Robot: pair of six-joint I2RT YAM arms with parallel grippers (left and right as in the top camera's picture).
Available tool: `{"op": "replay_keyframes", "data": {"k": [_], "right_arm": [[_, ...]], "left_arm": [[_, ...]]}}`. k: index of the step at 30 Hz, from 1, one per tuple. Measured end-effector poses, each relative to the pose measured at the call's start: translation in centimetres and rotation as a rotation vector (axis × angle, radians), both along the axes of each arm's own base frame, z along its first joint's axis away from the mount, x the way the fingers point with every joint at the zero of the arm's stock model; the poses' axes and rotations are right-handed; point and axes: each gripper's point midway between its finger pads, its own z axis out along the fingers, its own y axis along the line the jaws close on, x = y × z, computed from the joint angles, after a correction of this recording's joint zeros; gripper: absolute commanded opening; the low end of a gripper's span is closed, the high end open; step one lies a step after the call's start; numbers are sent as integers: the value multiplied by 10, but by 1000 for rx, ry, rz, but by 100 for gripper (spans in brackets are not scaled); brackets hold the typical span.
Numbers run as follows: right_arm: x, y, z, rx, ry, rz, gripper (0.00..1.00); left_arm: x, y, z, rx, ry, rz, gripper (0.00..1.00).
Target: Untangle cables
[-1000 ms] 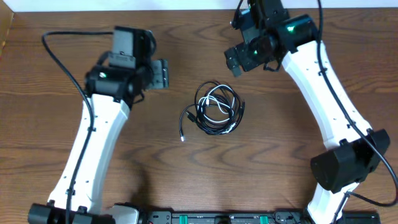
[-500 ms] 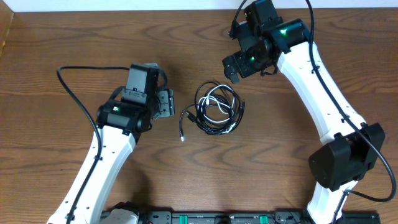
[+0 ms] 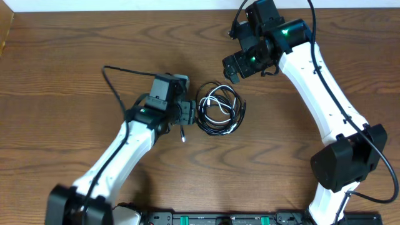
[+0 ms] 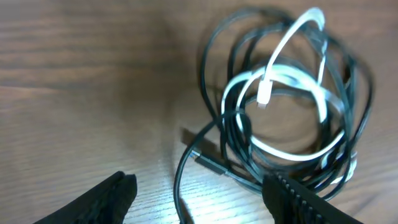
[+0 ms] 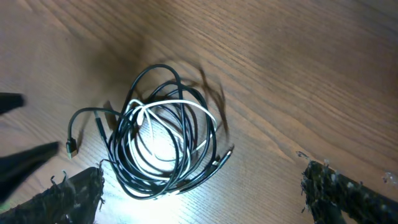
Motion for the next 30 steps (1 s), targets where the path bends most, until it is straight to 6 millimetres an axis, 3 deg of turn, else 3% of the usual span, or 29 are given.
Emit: {"op": "replay_keyframes", "data": {"k": [4,13,15,18,22,30], "right_arm": [[-3,-1,15,14,-30,1,99],[-14,-5,61,57,-129,2,99],[-16,-6,65,61,-138,2,99],[-17,-6,69,65,-146,2,99],[-18,-7,71,66,-150,2,99],[-18,-7,71,67,-151,2,99]], "left_arm": [[-8,-7,-30,25,78,-110,71],[-1,13,-35,36,75,-154,65],[-2,13,-36,28,77,-167,61],[-5,10,-43,12,102,-191,46],[-10,5,-53,-7,135,-231,47],[-10,3,-52,-14,129,-257,46]]}}
